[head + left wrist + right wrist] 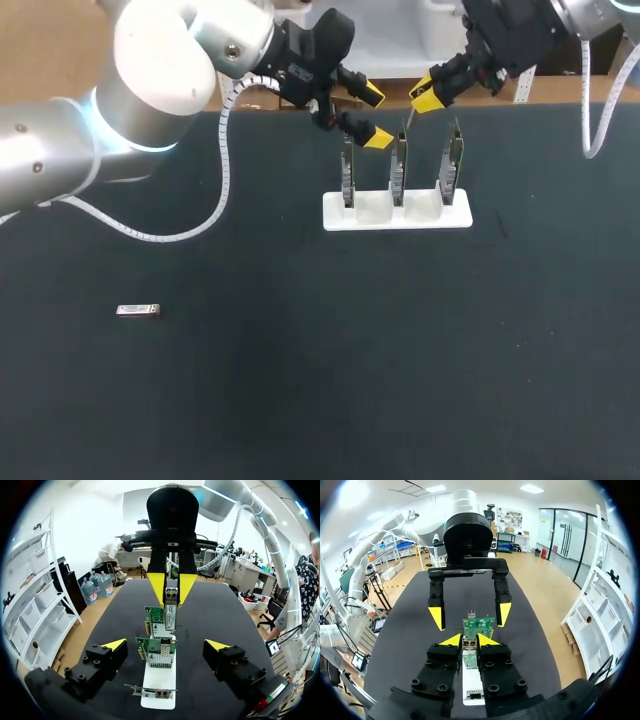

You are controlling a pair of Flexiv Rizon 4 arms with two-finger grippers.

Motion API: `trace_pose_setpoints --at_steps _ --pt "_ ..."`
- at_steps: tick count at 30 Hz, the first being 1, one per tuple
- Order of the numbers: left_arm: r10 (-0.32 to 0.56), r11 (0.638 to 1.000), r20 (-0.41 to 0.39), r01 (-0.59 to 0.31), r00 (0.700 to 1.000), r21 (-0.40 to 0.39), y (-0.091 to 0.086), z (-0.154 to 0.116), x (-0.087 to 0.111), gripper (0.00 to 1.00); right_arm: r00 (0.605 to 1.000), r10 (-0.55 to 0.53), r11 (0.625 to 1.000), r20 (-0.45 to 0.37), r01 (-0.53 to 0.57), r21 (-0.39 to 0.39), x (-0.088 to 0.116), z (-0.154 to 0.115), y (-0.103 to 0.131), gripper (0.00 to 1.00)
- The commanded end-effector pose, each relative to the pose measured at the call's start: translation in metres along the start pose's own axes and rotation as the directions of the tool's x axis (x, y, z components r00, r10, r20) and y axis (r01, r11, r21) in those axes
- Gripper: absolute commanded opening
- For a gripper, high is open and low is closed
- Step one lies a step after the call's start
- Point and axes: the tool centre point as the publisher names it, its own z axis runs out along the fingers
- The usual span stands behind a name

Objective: Pick up the optical module with the left hand, and insert it into the network port with the right hand.

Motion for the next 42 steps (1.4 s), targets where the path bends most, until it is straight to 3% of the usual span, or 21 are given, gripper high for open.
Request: trace_pose_setpoints --at_steps 1,24,42 --pt "0.002 1.000 0.001 -0.002 1.000 -0.002 0.000 0.000 0.000 1.00 1.000 0.008 1.000 -0.022 -0.008 0.020 -0.004 0.001 0.005 0.00" --pt "0.002 1.000 0.001 -0.002 1.000 -0.002 0.000 0.000 0.000 1.00 0.999 0.016 0.999 -0.032 -0.014 0.047 -0.011 0.002 0.010 0.00" --pt "0.002 1.000 0.001 -0.002 1.000 -0.002 0.000 0.000 0.000 1.00 0.989 0.036 0.999 -0.140 -0.030 0.042 -0.011 0.010 0.009 0.00"
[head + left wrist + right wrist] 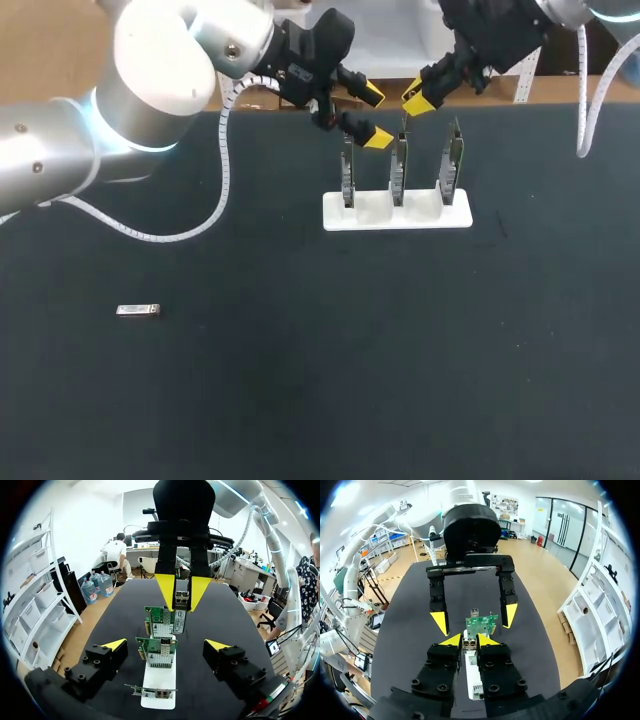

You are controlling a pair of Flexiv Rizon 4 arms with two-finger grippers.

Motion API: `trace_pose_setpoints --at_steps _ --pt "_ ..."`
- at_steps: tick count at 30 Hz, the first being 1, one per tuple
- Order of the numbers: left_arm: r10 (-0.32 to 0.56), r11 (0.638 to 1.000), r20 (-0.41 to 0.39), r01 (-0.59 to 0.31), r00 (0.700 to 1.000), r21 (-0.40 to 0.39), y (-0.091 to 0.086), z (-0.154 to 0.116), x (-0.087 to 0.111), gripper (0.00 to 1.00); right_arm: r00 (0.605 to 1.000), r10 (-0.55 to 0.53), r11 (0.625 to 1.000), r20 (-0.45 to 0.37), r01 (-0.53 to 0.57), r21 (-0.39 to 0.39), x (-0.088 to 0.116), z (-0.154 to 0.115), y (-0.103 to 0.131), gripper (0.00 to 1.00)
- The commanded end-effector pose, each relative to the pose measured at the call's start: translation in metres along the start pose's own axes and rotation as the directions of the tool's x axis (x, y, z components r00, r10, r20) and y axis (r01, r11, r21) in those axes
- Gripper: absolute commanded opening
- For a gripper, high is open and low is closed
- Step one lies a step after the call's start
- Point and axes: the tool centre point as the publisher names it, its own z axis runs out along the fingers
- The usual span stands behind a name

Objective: Pick up the optical module with the left hand, and insert it into the network port with the right hand.

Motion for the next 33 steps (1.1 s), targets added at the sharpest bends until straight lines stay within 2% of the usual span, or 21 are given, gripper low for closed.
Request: trace_pose_setpoints --at_steps 1,6,33 --pt "0.002 1.000 0.001 -0.002 1.000 -0.002 0.000 0.000 0.000 1.00 1.000 0.001 1.000 -0.025 -0.001 0.000 -0.003 0.003 -0.002 0.00" --pt "0.002 1.000 0.001 -0.002 1.000 -0.002 0.000 0.000 0.000 1.00 0.998 -0.013 1.000 -0.059 0.014 0.012 -0.002 0.003 -0.003 0.00" --pt "0.002 1.000 0.001 -0.002 1.000 -0.002 0.000 0.000 0.000 1.00 0.999 -0.023 0.999 -0.048 0.021 -0.033 0.010 0.014 -0.011 0.00"
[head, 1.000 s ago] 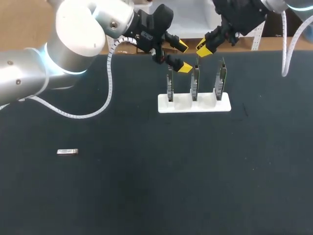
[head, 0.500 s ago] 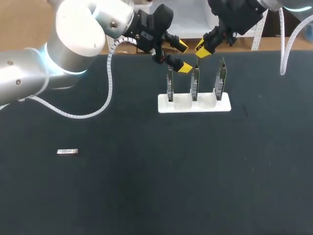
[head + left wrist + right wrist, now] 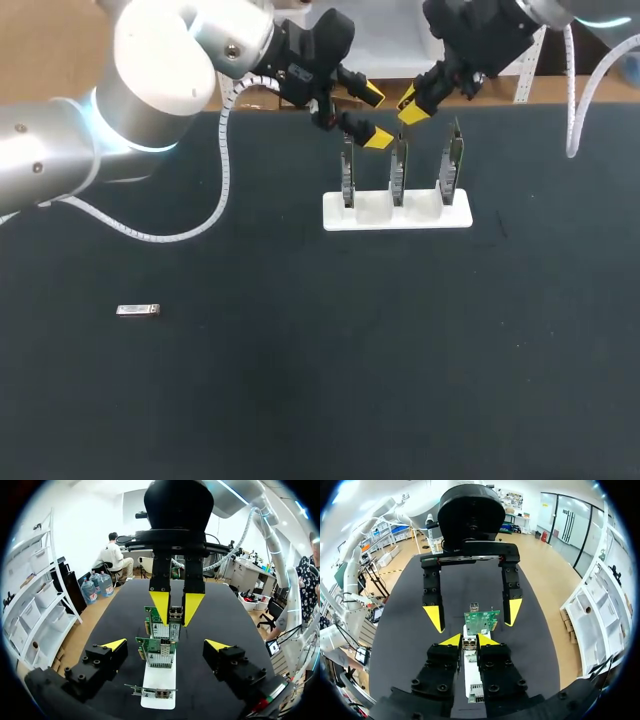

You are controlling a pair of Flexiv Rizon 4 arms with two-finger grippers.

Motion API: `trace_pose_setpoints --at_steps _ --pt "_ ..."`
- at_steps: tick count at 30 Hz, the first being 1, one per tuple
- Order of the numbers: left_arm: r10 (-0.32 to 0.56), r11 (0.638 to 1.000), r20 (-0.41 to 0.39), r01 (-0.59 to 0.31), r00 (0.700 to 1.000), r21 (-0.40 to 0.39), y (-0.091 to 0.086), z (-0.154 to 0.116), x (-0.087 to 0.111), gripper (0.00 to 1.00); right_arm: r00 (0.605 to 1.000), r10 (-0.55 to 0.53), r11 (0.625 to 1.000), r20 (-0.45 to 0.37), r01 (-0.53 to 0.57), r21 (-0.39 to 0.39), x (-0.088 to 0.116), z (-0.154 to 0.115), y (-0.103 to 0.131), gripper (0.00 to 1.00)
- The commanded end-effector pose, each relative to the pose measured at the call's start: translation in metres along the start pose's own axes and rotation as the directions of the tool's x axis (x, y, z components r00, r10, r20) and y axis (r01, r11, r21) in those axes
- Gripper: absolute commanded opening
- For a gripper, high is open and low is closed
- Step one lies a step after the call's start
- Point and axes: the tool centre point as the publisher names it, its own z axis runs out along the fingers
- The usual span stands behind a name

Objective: Pick up the optical module with the left hand, and insert it into the network port with the right hand.

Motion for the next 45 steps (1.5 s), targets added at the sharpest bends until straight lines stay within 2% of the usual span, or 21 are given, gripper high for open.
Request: trace_pose_setpoints --at_steps 1,28,45 --pt "0.002 1.000 0.001 -0.002 1.000 -0.002 -0.0005 0.0003 0.0004 1.00 1.000 0.000 1.000 0.004 0.000 -0.007 0.0013 0.0002 -0.0061 0.00" --pt "0.002 1.000 0.001 -0.002 1.000 -0.002 -0.0005 0.0003 0.0004 1.00 1.000 -0.009 1.000 0.028 0.009 -0.014 -0.0017 0.0051 -0.0127 0.00" --pt "0.002 1.000 0.001 -0.002 1.000 -0.002 -0.0005 0.0003 0.0004 1.00 1.000 -0.009 1.000 0.014 0.009 -0.019 0.0000 0.0044 -0.0108 0.00"
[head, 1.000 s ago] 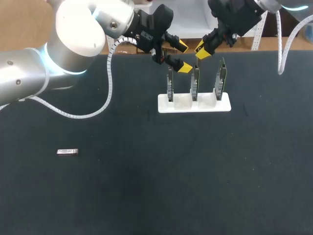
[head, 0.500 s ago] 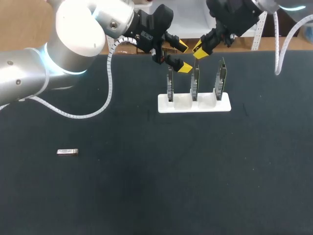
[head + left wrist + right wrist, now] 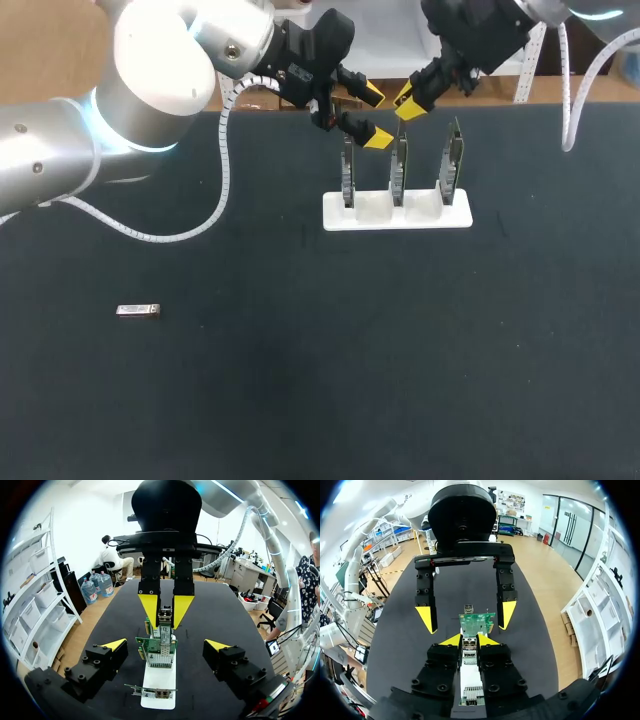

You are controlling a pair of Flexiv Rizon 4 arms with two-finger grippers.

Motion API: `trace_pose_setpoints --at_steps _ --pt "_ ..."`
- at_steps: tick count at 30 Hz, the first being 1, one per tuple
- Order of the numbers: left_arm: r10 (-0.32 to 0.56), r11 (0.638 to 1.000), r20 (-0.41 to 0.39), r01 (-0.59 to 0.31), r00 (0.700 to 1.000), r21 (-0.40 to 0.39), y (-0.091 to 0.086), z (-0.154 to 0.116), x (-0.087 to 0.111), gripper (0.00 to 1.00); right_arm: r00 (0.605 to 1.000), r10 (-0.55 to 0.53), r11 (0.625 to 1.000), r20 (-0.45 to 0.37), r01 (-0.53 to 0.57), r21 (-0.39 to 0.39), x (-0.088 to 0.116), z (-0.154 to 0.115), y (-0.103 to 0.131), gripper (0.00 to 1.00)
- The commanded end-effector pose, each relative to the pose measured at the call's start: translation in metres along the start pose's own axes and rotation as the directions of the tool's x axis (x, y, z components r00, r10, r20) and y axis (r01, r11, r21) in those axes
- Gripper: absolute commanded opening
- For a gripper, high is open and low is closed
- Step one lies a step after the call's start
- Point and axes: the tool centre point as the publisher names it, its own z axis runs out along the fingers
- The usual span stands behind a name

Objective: Pick up the optical module with the left hand, and insert it into the network port with the right hand.

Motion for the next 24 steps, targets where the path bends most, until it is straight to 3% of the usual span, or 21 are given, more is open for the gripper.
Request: trace_pose_setpoints --at_steps 1,24 --pt "0.002 1.000 0.001 -0.002 1.000 -0.002 -0.0005 0.0003 0.0003 1.00 1.000 0.005 1.000 -0.001 -0.005 -0.004 0.0020 0.0011 -0.0010 0.00" --pt "0.002 1.000 0.001 -0.002 1.000 -0.002 -0.0005 0.0003 0.0003 1.00 1.000 -0.005 1.000 -0.009 0.005 -0.005 0.0015 -0.0013 0.0002 0.00"
